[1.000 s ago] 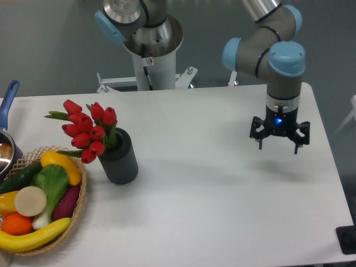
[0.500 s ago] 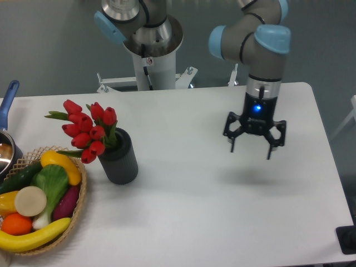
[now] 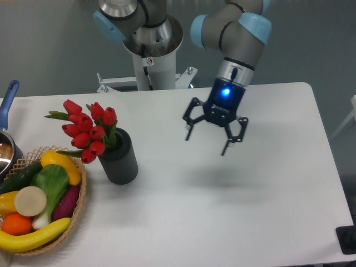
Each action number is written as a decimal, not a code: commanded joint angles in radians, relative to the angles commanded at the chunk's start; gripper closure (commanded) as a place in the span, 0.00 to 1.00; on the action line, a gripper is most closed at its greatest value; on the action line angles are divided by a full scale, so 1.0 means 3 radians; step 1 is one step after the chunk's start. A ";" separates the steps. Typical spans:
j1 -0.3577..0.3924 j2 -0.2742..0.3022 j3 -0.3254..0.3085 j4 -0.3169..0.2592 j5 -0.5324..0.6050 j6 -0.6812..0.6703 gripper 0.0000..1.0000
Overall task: Pick up the flowers from the vase
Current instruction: 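Move the open gripper toward the red tulips in the black vase, then lower the open gripper around the tulip stems and close it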
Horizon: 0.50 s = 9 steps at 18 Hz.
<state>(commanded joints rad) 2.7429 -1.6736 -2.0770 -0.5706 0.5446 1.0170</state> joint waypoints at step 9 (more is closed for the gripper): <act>-0.0440 0.0470 -0.0373 -0.0015 -0.0041 0.0010 0.00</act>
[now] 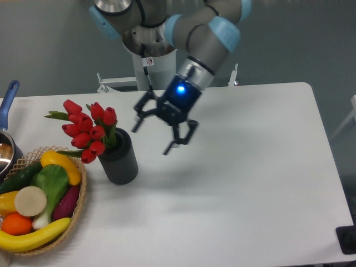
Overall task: Pick up the flowers from the vase
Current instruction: 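Lower the open gripper around the tulip stems and close it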
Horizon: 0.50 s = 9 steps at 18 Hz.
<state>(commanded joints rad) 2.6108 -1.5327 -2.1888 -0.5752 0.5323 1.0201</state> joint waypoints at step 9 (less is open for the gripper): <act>0.0240 0.0338 -0.0256 -0.0026 0.0025 0.0061 0.00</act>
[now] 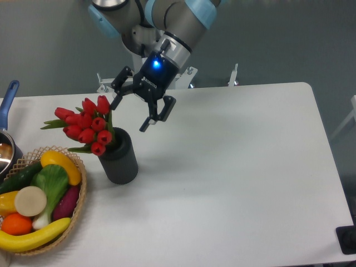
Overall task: Pick up the flowers from the vase
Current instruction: 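Lower the open gripper around the tulip stems and close it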
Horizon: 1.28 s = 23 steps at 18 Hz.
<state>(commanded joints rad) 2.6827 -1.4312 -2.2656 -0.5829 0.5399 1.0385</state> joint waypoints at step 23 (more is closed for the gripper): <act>-0.0173 -0.0311 -0.0139 -0.0021 0.0056 0.0358 0.00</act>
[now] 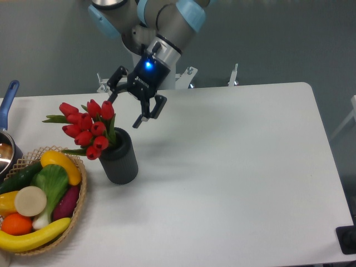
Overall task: Pick up the flowers from the vase
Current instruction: 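Lower the open gripper around the tulip stems and close it, then lift the gripped red tulips up out of the black vase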
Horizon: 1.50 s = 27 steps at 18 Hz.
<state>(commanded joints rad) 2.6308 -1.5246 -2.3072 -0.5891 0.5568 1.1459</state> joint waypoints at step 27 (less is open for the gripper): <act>-0.0297 -0.0267 0.0481 0.0005 -0.0005 -0.0020 1.00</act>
<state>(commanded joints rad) 2.5417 -1.6046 -2.1630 -0.5875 0.5553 1.1398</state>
